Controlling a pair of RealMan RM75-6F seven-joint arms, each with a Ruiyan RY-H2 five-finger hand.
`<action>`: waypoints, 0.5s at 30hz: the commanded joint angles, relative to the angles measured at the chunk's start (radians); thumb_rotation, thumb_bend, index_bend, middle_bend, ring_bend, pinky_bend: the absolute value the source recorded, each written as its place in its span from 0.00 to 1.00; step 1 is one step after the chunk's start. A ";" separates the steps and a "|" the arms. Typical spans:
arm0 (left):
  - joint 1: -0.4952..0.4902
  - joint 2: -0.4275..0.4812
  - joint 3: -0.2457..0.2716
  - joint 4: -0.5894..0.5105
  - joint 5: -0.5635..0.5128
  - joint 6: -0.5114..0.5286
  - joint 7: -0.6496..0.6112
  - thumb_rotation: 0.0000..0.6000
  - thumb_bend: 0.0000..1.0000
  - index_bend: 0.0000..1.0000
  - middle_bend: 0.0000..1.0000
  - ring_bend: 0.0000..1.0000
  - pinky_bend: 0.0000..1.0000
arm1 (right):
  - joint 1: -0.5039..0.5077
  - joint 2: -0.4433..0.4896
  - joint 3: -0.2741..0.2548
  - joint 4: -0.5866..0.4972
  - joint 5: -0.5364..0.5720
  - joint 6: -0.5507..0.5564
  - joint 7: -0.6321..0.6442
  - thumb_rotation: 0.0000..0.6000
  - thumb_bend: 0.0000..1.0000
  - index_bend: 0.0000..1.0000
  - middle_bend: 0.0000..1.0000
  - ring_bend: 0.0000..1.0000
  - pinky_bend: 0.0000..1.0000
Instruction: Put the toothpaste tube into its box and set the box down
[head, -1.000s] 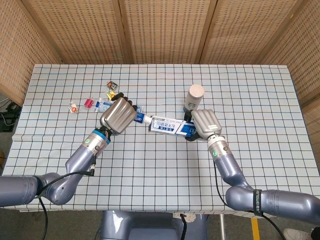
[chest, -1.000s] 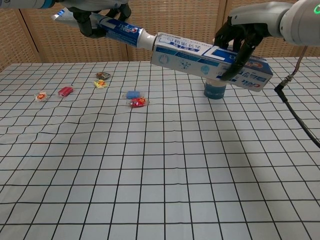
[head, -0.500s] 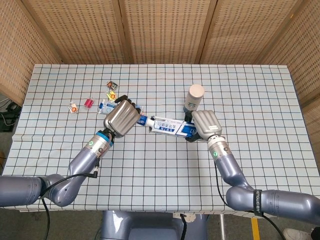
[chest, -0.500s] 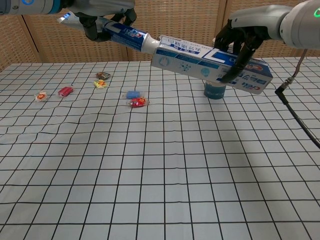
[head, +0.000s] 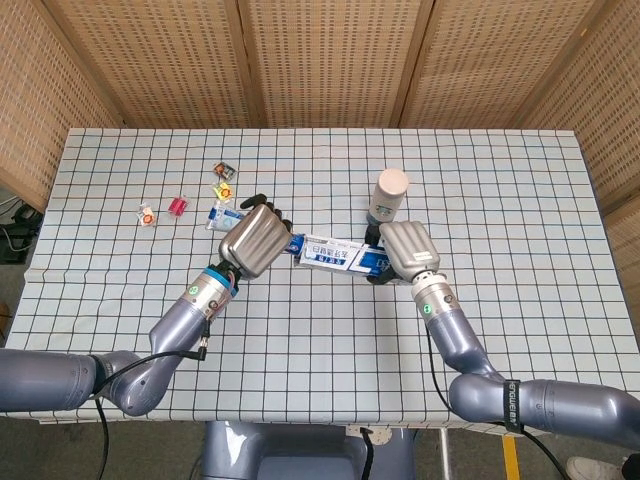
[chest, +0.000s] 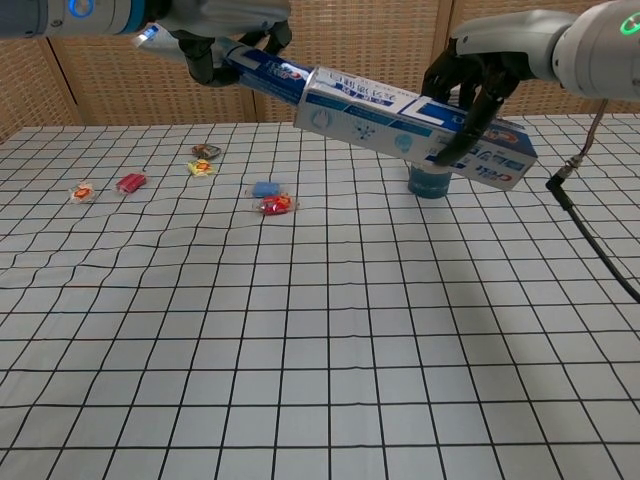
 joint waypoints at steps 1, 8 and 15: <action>-0.004 -0.004 0.001 0.004 -0.005 0.003 0.007 1.00 0.75 0.85 0.54 0.51 0.48 | -0.001 0.002 0.002 -0.005 0.003 -0.006 0.007 1.00 0.33 0.73 0.52 0.54 0.61; -0.023 -0.020 0.005 0.013 0.005 0.016 0.047 1.00 0.75 0.85 0.54 0.51 0.48 | 0.000 -0.004 -0.001 -0.010 -0.003 -0.007 0.013 1.00 0.33 0.73 0.52 0.54 0.61; -0.051 -0.022 0.001 0.013 0.077 0.049 0.103 1.00 0.73 0.80 0.51 0.51 0.46 | -0.013 -0.011 0.014 -0.005 0.007 -0.018 0.068 1.00 0.33 0.73 0.52 0.54 0.61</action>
